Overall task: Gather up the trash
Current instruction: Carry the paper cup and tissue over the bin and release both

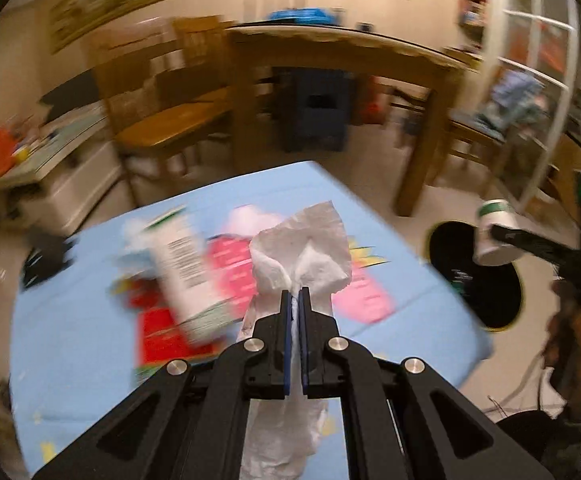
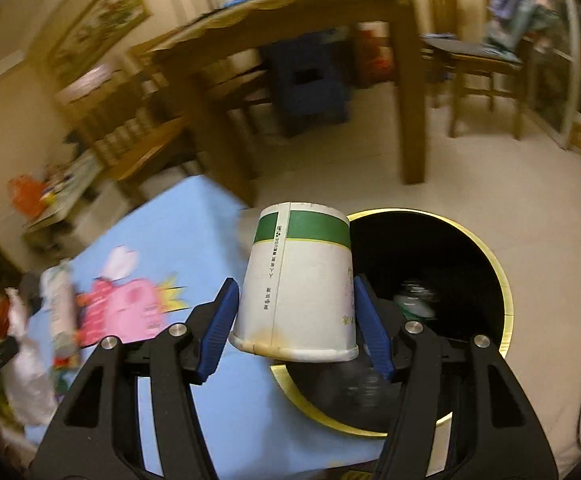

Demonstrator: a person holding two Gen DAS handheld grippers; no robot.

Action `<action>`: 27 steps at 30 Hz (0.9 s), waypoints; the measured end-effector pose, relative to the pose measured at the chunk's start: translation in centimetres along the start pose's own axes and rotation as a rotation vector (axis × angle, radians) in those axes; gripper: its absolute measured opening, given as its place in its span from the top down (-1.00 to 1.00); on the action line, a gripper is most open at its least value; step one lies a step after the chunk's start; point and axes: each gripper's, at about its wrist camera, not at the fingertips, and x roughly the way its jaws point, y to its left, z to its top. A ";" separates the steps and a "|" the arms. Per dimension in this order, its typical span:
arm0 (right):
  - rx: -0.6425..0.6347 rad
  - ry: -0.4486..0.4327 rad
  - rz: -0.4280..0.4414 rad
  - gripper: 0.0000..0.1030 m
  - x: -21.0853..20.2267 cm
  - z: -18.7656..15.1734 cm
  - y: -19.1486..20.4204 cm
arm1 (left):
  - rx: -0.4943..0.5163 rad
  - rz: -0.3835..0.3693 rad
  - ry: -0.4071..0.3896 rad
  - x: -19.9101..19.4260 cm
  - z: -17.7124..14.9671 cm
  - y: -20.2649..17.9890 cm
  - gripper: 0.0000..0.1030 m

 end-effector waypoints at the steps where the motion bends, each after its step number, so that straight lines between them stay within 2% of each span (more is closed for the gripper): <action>1: 0.018 0.005 -0.021 -0.14 0.4 -0.2 -1.1 | 0.027 -0.019 -0.006 0.4 0.5 -1.6 0.95; 3: 0.058 0.014 -0.084 -0.24 1.1 -0.5 -3.1 | 0.064 -0.051 -0.007 1.3 1.1 -4.0 0.95; 4: 0.073 0.020 -0.101 -0.37 1.3 -0.6 -3.8 | 0.086 -0.070 -0.004 1.8 1.5 -5.5 0.95; 5: 0.100 0.022 -0.114 -0.77 1.5 -0.5 -4.7 | 0.099 -0.083 -0.002 2.2 1.7 -6.4 0.95; 6: 0.130 0.006 -0.107 -0.91 1.1 -0.5 -5.5 | 0.112 -0.093 0.000 2.7 2.1 -7.3 0.95; 18: 0.314 -0.270 -0.100 -0.91 -5.2 -0.7 -11.2 | 0.229 -0.194 0.058 9.3 4.1 -16.9 0.94; 23: 0.391 -0.326 -0.097 -0.91 -6.8 -1.1 -13.9 | 0.264 -0.228 0.074 11.6 4.8 -20.2 0.90; 26: 0.414 -0.340 -0.096 -0.91 -7.5 -1.2 -14.5 | 0.284 -0.219 0.059 12.3 5.1 -21.5 0.64; 27: 0.417 -0.342 -0.096 -0.91 -7.6 -1.3 -14.7 | 0.291 -0.215 0.053 12.4 5.2 -21.8 0.39</action>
